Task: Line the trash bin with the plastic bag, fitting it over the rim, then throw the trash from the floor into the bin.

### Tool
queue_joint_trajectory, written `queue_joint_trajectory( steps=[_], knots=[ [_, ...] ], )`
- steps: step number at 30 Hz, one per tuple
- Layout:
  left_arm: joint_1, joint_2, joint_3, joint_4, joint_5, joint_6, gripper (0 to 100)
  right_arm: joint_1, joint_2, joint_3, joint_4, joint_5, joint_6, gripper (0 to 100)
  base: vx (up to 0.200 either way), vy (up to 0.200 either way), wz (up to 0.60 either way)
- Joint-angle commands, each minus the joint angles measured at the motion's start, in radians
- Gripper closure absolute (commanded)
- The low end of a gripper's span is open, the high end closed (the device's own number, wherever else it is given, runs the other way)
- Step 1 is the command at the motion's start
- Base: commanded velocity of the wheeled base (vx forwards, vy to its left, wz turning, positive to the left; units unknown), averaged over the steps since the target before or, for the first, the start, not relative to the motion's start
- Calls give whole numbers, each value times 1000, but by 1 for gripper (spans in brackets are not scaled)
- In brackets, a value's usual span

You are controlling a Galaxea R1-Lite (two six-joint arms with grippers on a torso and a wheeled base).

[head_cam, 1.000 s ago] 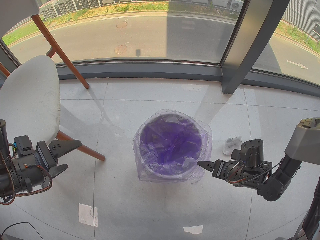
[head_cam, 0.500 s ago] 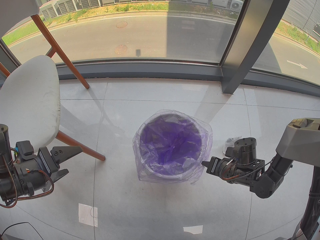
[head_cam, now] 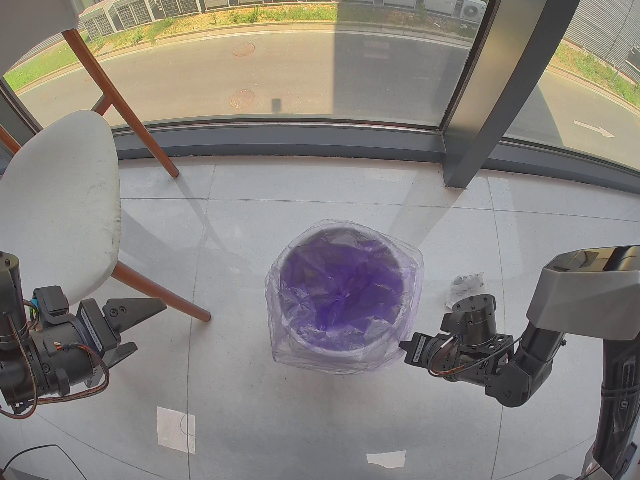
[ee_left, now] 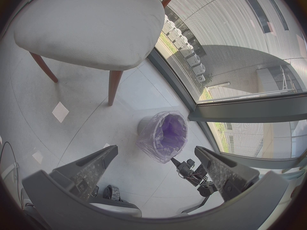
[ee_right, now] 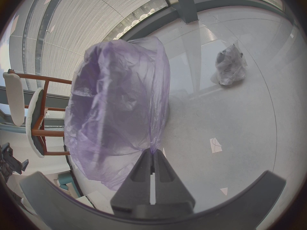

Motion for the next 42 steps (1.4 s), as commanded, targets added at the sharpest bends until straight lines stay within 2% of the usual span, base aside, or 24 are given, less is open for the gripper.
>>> queue_joint_trajectory(
  steps=[1,4,13,19,21,24,29,31,35,38,42],
  knots=[
    [2,3,17,-1,5,26,0,17,138,-54,-84,-35,-30,100,0,0,0],
    [17,3,37,-1,3,75,0,25,198,-68,-91,-106,-84,100,0,0,0],
    [23,5,58,-1,3,91,0,54,267,-71,-184,-123,-159,100,0,0,0],
    [23,5,58,-1,5,94,0,54,269,-73,-184,-126,-163,100,0,0,0],
    [23,5,60,-1,5,95,0,54,267,-73,-176,-134,-166,100,0,0,0],
    [23,9,63,1,5,94,0,54,264,-79,-155,-183,-188,100,0,0,0],
    [23,17,40,-2,2,105,0,52,250,-105,-48,-210,-226,100,0,0,0],
    [25,60,1,-1,2,157,0,52,244,-115,-14,-238,-239,100,0,0,0],
    [23,120,-38,-2,-1,260,0,52,244,-117,-12,-236,-240,100,0,0,0],
    [19,155,-58,-5,-5,290,0,52,242,-119,-11,-236,-240,100,0,0,0],
    [9,198,-100,-91,-6,292,0,57,244,-119,-9,-250,-242,100,0,0,0]
  ],
)
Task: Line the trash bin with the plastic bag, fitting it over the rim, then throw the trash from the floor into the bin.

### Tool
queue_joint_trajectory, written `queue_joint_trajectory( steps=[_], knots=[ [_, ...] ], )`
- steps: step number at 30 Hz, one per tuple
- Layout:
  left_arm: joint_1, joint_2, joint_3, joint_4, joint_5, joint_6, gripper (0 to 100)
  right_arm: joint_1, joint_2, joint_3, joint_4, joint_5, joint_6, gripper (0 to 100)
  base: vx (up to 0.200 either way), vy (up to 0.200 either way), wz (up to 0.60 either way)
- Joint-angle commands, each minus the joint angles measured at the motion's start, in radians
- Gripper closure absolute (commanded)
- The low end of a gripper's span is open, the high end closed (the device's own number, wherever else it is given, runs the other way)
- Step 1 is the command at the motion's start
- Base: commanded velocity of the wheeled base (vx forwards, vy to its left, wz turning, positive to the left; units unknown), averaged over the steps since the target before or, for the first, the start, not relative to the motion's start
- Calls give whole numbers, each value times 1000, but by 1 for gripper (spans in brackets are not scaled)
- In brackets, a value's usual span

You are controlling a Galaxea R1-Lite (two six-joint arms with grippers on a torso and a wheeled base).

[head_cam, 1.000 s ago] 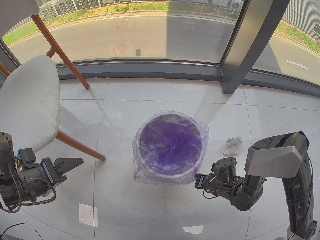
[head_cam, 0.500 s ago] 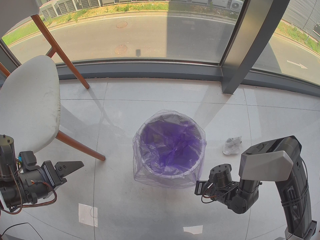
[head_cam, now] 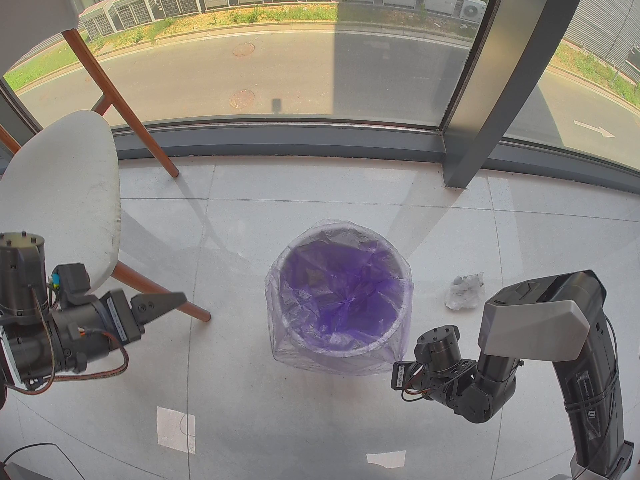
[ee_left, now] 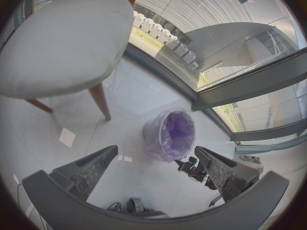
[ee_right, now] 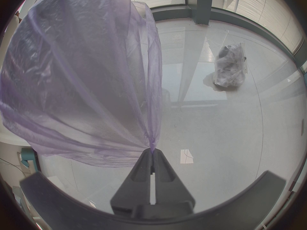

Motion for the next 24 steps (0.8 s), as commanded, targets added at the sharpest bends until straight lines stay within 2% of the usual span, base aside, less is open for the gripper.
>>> queue_joint_trajectory(
  steps=[1,2,3,6,11,15,17,18,20,24],
  knots=[
    [-18,86,-54,-66,-6,3,0,5,-5,0,4,-17,-2,100,0,0,0],
    [-21,88,-55,-70,-6,3,0,5,-5,-2,5,-17,-2,100,0,0,0],
    [-38,114,-74,-103,-17,1,0,9,-5,-2,10,-18,-1,0,0,0,0],
    [-44,165,-100,-132,-49,1,0,16,-16,-10,-15,-18,24,0,0,0,0],
    [-40,303,-138,-135,-77,-5,0,25,-120,32,-137,3,108,0,0,0,0],
    [-41,387,-170,-138,-85,-73,0,48,-264,184,-222,84,194,0,0,0,0],
    [-40,401,-175,-143,-89,-93,0,49,-282,214,-231,97,202,0,0,0,0],
    [-35,475,-204,-210,-112,-195,0,62,-342,328,-271,127,203,0,0,0,0],
    [-33,533,-229,-302,-112,-307,0,69,-371,403,-311,127,202,0,0,0,0],
    [-14,611,-256,-443,-111,-456,0,63,-427,541,-387,129,199,0,0,0,0]
  ],
)
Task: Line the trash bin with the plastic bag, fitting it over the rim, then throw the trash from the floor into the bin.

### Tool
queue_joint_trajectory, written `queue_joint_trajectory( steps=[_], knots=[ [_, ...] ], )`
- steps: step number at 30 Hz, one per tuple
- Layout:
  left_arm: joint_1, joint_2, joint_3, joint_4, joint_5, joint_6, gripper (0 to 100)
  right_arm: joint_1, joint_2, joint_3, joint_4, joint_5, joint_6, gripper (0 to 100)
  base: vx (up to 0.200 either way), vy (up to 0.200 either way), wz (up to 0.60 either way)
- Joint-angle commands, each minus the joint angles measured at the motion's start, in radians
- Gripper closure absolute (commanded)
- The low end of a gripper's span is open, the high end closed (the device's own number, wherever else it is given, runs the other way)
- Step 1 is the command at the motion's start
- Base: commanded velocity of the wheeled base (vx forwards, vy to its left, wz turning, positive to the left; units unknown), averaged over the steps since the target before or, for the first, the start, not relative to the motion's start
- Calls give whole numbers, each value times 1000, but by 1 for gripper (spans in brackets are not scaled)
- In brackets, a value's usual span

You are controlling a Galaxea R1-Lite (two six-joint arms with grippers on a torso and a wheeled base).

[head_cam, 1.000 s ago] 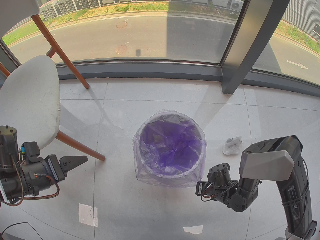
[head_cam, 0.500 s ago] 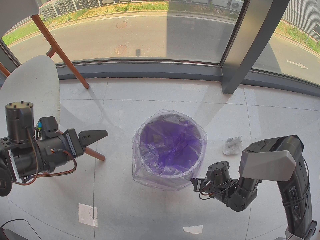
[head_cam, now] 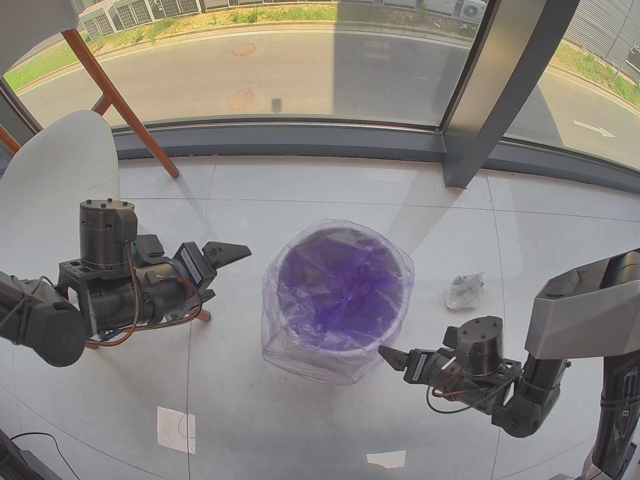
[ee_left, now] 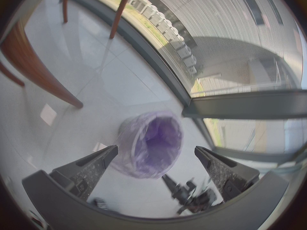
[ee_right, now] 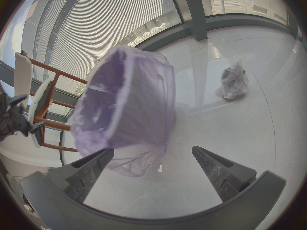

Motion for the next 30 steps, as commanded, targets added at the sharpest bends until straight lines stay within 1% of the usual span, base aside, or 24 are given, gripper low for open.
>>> queue_joint_trajectory(
  steps=[1,4,6,9,10,13,16,17,19,21,26,30],
  knots=[
    [26,221,-72,-193,-13,-202,0,9,-178,268,-126,31,13,0,0,0,0],
    [29,257,-85,-211,-13,-210,0,-2,-200,314,-157,31,15,0,0,0,0],
    [63,321,-120,-219,-16,-214,0,-37,-230,380,-197,31,16,0,0,0,0],
    [70,362,-154,-221,-16,-213,0,-57,-247,400,-203,29,16,0,0,0,0],
    [79,407,-201,-219,-15,-213,0,-69,-270,403,-203,25,18,0,0,0,0],
    [109,468,-261,-221,-19,-203,0,-71,-304,404,-202,17,19,0,0,0,0],
    [115,519,-329,-219,-21,-205,0,-66,-327,427,-202,12,21,0,0,0,0],
    [115,519,-329,-219,-21,-205,0,-66,-327,427,-202,12,21,0,0,0,0],
    [115,565,-391,-219,-32,-202,0,-60,-339,434,-200,-12,27,0,0,0,0],
    [113,588,-422,-218,-44,-202,0,-60,-339,434,-202,-30,27,0,0,0,0],
    [104,603,-433,-215,-67,-202,0,-60,-336,434,-202,-34,27,0,0,0,0],
    [90,614,-411,-221,-121,-197,0,-55,-330,434,-200,-34,27,0,0,0,0]
  ],
)
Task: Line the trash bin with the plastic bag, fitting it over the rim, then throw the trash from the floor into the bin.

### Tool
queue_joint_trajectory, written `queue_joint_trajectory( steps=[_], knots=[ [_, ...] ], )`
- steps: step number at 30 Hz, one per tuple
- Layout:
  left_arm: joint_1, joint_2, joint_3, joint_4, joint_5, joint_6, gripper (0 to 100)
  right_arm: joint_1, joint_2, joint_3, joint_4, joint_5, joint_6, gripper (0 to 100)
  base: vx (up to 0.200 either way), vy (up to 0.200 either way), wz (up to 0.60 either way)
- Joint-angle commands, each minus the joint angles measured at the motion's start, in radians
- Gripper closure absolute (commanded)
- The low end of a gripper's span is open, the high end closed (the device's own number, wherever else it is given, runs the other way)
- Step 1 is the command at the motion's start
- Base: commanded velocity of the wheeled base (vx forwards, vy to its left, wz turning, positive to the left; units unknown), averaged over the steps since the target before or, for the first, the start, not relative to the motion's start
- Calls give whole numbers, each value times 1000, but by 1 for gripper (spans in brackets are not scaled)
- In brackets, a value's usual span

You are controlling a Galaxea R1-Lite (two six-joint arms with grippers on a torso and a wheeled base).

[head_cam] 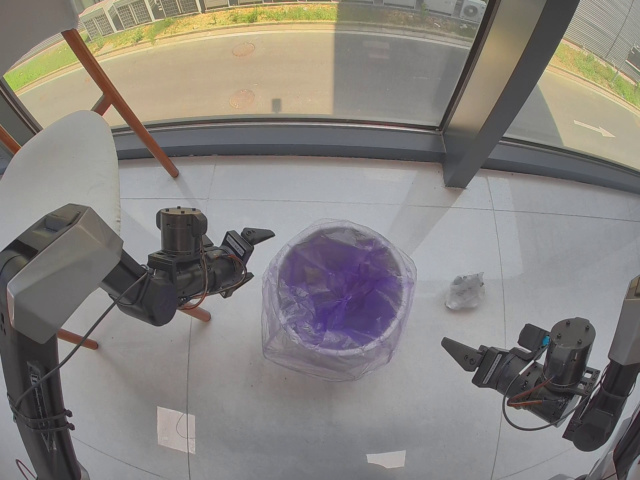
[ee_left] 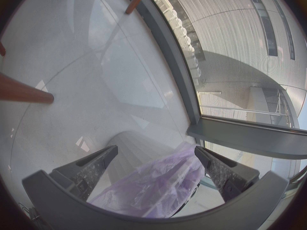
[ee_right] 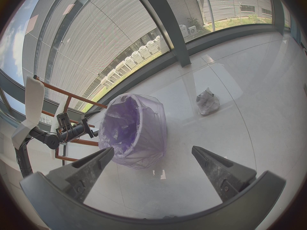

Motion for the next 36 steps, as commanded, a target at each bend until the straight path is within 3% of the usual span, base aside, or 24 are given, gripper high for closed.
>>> queue_joint_trajectory(
  steps=[1,28,29,36],
  knots=[
    [-11,30,12,-4,-21,6,0,4,-1,15,0,0,0,0,0,0,0],
    [-31,73,-36,-6,-50,14,0,-1,15,15,8,-25,15,0,0,0,0],
    [-29,75,-37,-23,-48,14,100,-3,15,15,8,-28,15,0,0,0,0],
    [-23,79,-36,-43,-47,13,100,2,22,15,8,-29,15,0,0,0,0]
  ],
)
